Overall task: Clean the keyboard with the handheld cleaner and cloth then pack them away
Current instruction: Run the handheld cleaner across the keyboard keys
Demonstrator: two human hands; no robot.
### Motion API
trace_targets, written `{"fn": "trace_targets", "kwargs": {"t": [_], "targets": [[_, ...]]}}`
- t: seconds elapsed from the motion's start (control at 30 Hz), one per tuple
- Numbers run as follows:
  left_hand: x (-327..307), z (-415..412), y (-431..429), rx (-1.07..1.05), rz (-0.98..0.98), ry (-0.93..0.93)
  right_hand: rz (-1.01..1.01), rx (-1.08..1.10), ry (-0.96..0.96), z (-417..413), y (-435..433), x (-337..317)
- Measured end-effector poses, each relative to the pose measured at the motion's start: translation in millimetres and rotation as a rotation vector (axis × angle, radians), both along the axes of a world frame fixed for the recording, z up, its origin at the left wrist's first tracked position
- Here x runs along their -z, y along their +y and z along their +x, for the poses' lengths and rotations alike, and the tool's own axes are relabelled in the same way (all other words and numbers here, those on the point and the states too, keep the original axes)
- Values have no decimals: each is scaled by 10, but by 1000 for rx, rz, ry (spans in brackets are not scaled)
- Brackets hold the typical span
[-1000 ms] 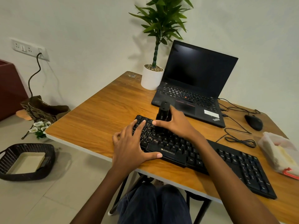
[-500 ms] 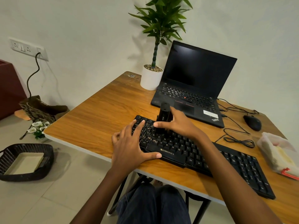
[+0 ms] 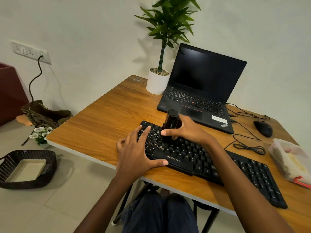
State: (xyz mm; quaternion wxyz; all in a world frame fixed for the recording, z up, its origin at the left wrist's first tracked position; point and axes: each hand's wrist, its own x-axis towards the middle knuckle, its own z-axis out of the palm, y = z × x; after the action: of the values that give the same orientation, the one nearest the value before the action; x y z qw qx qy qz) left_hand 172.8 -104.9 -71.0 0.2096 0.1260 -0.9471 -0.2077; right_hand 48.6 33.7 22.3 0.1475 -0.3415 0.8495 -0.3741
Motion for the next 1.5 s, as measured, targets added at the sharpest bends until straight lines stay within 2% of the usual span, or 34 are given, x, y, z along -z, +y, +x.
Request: {"fn": "trace_targets", "kwargs": {"t": [0.03,0.13,0.27,0.37,0.5,0.77,0.93,1.07,1.17,1.37,1.5], "targets": [[2,-2,2,0,3,7,-5,3,-14,-3,6,3],[6,-1,4,3,2,9,22,110,161,-52,13,-7],[6,-1,-1,2,-3,9,-8,28,29,27,-7,-1],[6,-3,-1,3,1,6,12,129,168,-9,30,-15],[1,1,-2,-1,5,7,13,29,-53,76,101,-29],[-4,-1,-2,4,13,-8,-11,-21,-41,250,-17,-98],[-7,5,0,2,9,-6,16,-59,-176,232,91,-141],[-5,2,1,8,8,-1,-4,-48,-93,294,-13,-99],[-4,5,3,10,9,-1,-78,-18,-153,299,18,-51],[-7,2,8,5,9,8,29,-5,-61,268,-24,-126],[-1,4,6,9,4,-1,4,-15,-117,287,12,-136]]}}
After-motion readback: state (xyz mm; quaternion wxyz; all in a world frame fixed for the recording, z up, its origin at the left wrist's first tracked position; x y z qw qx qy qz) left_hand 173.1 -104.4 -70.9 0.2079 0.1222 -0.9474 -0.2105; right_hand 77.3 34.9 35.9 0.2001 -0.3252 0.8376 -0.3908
